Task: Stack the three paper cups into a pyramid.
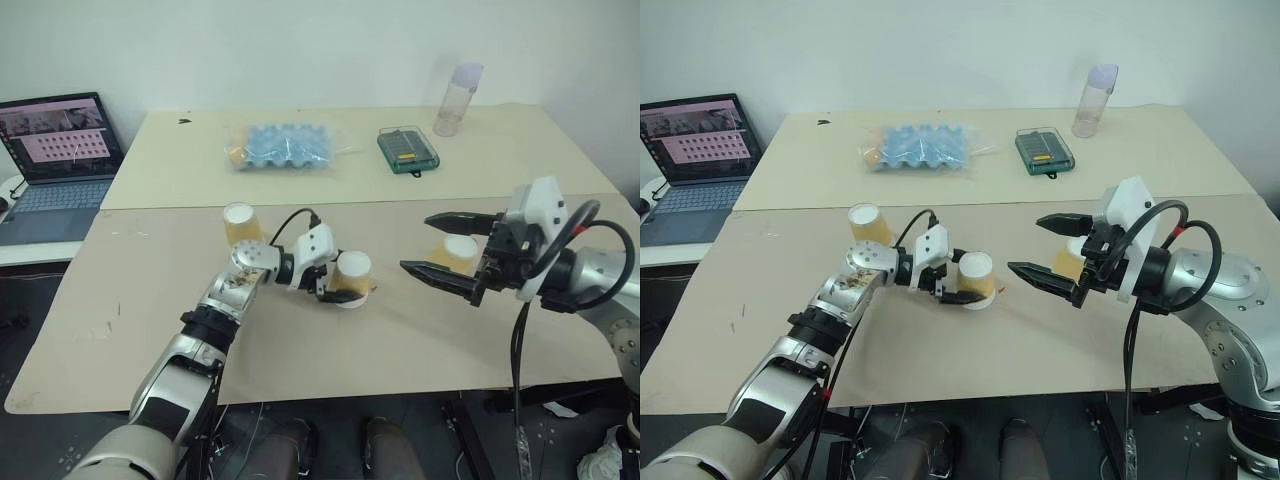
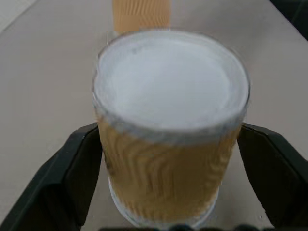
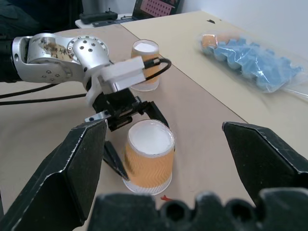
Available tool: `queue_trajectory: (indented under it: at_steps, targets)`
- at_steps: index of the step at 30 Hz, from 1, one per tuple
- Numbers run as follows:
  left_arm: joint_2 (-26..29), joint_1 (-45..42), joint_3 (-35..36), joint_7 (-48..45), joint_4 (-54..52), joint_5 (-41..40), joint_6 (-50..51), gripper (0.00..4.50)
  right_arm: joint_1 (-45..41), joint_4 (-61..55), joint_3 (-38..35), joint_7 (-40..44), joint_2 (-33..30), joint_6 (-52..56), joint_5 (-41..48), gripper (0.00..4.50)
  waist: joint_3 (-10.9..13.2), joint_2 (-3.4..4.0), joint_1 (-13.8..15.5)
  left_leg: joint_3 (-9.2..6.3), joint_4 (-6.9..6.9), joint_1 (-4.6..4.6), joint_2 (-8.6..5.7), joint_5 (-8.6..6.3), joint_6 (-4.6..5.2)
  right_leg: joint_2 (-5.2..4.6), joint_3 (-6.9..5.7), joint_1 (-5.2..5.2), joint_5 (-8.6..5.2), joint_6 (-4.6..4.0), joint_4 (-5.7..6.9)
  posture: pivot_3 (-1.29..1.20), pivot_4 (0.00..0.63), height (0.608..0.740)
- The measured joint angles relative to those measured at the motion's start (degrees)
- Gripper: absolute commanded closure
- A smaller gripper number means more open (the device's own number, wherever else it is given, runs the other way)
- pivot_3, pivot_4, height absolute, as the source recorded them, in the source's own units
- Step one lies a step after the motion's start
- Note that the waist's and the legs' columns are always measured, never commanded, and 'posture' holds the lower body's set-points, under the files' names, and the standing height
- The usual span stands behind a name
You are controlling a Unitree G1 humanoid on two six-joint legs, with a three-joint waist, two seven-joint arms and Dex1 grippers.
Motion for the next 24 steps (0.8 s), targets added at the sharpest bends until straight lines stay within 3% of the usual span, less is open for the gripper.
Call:
queue_trajectory:
  at_steps: [8, 20, 24]
  targets:
    - [1.03, -0.01, 2.76, 1.84, -4.82, -1.46, 2.05, 0.05, -0.03, 0.29, 0.06, 0.05, 0.00, -0.02, -0.03, 0.00, 0.00, 0.00, 0.07, 0.00, 0.00, -0.05, -0.01, 0.00, 0.00, -0.03, 0.00, -0.02, 0.00, 0.01, -0.02, 0.00, 0.150, 0.740]
    - [12.82, 0.82, 12.03, 3.60, -38.24, -12.99, 22.25, 0.05, -1.94, 3.45, 1.96, 1.96, 0.02, -0.63, -0.82, 0.00, 0.01, 0.02, -0.01, 0.00, 0.00, 0.13, 0.03, 0.02, -0.06, 0.10, 0.00, -0.05, 0.00, 0.01, 0.00, 0.00, 0.150, 0.740]
    - [5.56, 2.15, 18.39, 22.63, -41.37, -9.42, 25.08, 0.05, -2.84, 4.12, 2.23, 2.71, 0.03, -1.35, -1.72, 0.00, 0.01, 0.01, 0.35, 0.00, 0.00, 0.39, 0.02, 0.00, -0.04, 0.05, -0.01, 0.21, 0.01, 0.03, -0.11, 0.00, 0.150, 0.740]
